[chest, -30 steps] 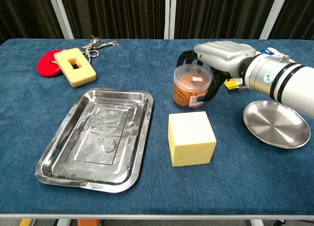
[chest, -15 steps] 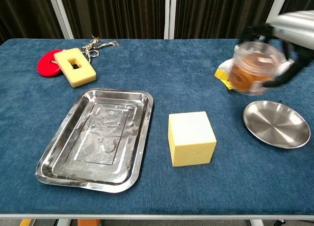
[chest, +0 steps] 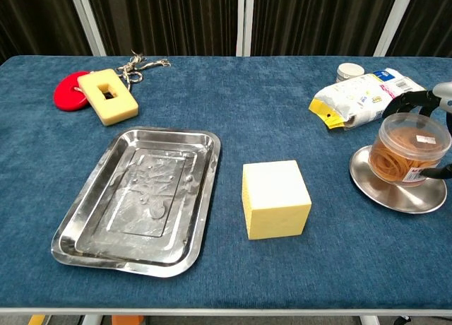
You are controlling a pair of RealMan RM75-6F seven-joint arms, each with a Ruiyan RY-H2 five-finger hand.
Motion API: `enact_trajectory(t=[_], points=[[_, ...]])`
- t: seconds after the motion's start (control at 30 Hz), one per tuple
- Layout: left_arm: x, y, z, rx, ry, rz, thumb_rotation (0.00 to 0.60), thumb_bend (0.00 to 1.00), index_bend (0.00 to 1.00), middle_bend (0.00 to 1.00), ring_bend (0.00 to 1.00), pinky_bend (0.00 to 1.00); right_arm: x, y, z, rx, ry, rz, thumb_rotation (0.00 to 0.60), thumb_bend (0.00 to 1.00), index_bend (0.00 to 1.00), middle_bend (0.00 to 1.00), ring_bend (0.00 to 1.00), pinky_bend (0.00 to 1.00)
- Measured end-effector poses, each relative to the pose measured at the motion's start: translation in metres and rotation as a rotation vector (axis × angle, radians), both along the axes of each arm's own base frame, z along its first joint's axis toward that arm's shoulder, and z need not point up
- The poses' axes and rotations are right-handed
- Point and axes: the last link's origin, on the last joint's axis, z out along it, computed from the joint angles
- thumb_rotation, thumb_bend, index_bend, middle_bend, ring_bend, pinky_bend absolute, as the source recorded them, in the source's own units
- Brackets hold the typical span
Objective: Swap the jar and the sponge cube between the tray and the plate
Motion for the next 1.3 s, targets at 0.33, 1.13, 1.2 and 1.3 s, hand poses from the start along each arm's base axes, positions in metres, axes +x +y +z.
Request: enact_trajectory(t=[0.33,1.13,1.2,1.3], points=[[0.000,-0.001,0.000,-0.001,0.005,0.001,0.600,0.02,0.18,0.14,0.08,0.22,-0.006,0.000,-0.011,0.041,0.019,-0.012,0.600,0.14,0.06,0.20,0.03,0.17],[0.071,0.022,-0.023,-0.189,-0.057,-0.260,0.600,0.02,0.18,0.15,0.07,0.22,0.016,-0.014,0.079,-0.236,-0.142,0.061,0.600,0.04,0.00,0.03,0.00,0.00],[0.086,0.029,-0.035,-0.229,-0.063,-0.318,0.600,0.02,0.18,0.15,0.07,0.22,0.016,-0.017,0.087,-0.269,-0.173,0.063,0.600,0.04,0.00,0.03,0.00,0.00],[0.101,0.038,-0.056,-0.295,-0.068,-0.372,0.600,0.01,0.18,0.15,0.07,0.22,0.016,-0.023,0.099,-0.319,-0.224,0.068,0.600,0.04,0.00,0.04,0.00,0.00]])
